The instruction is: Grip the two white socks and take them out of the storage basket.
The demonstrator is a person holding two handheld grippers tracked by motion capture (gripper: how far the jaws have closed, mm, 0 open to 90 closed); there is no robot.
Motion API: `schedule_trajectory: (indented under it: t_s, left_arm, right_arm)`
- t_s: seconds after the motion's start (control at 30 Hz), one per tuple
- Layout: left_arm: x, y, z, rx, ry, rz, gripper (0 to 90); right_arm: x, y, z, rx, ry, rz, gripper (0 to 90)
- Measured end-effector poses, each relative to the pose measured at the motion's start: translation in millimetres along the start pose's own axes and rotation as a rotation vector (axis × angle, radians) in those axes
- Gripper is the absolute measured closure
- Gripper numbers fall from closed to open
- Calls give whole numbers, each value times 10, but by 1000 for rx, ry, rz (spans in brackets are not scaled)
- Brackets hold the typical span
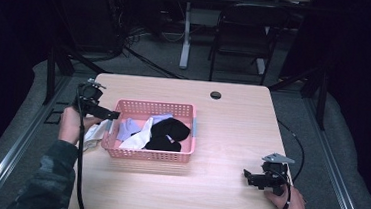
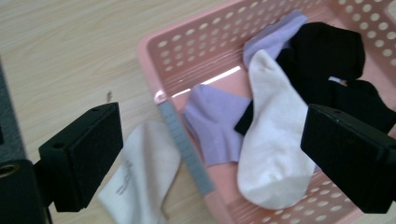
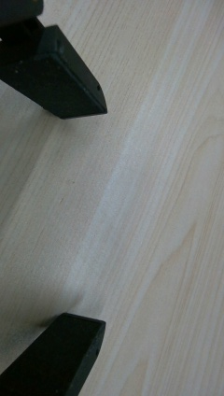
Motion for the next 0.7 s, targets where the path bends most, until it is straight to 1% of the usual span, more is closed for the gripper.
schedule_trajectory:
  t_s: [0.03, 0.07, 0.1, 0.13, 0.2, 0.27, 0.3, 0.33, 0.37, 0.43, 0.47, 0.5, 0.53, 0.57, 0.6, 0.63, 0.67, 0.7]
  left_arm:
    - [47, 11, 65, 12, -7, -10, 58]
    - [120, 23, 156, 24, -26, -19, 61]
    - [120, 23, 156, 24, -26, -19, 63]
    - [215, 24, 259, 53, -52, -39, 71]
    - [310, 17, 340, 68, -62, -52, 87]
    - [406, -8, 415, 77, -80, -84, 111]
    - [406, -8, 415, 77, -80, -84, 115]
    - [501, -33, 483, 82, -105, -108, 114]
    - [550, -51, 529, 81, -137, -132, 111]
    - [612, -62, 575, 87, -138, -144, 113]
    - [612, -62, 575, 87, -138, -144, 121]
    - [646, -64, 598, 92, -140, -152, 142]
    - [727, -76, 640, 98, -123, -161, 152]
    - [771, -86, 658, 102, -123, -174, 155]
    - [819, -97, 677, 98, -123, -184, 157]
    - [867, -106, 685, 98, -113, -193, 164]
    - [867, -106, 685, 98, -113, -193, 173]
    - [972, -127, 706, 90, -114, -210, 182]
  right_arm:
    - [0, 0, 0, 0, 0, 0, 0]
    - [0, 0, 0, 0, 0, 0, 0]
    - [0, 0, 0, 0, 0, 0, 0]
    - [0, 0, 0, 0, 0, 0, 0]
    - [0, 0, 0, 0, 0, 0, 0]
    - [0, 0, 0, 0, 0, 0, 0]
    - [0, 0, 0, 0, 0, 0, 0]
    - [0, 0, 0, 0, 0, 0, 0]
    - [0, 0, 0, 0, 0, 0, 0]
    - [0, 0, 0, 0, 0, 0, 0]
    - [0, 0, 0, 0, 0, 0, 0]
    - [0, 0, 0, 0, 0, 0, 0]
    - [0, 0, 0, 0, 0, -1, 0]
    - [0, 0, 0, 0, 0, 0, 0]
    - [0, 0, 0, 0, 0, 0, 0]
    - [0, 0, 1, -1, 0, 1, 0]
    - [0, 0, 1, -1, 0, 1, 0]
    - [0, 0, 0, 0, 0, 0, 0]
Point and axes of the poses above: each handheld gripper's, and its own axes: x roughly forward along the jaws, y roughly out of its top, z roughly to its right, the point moved 7 cm from there along x, roughly forward along the jaws, and after that the axes turned 15 degrees about -x, right-handed, at the moved point
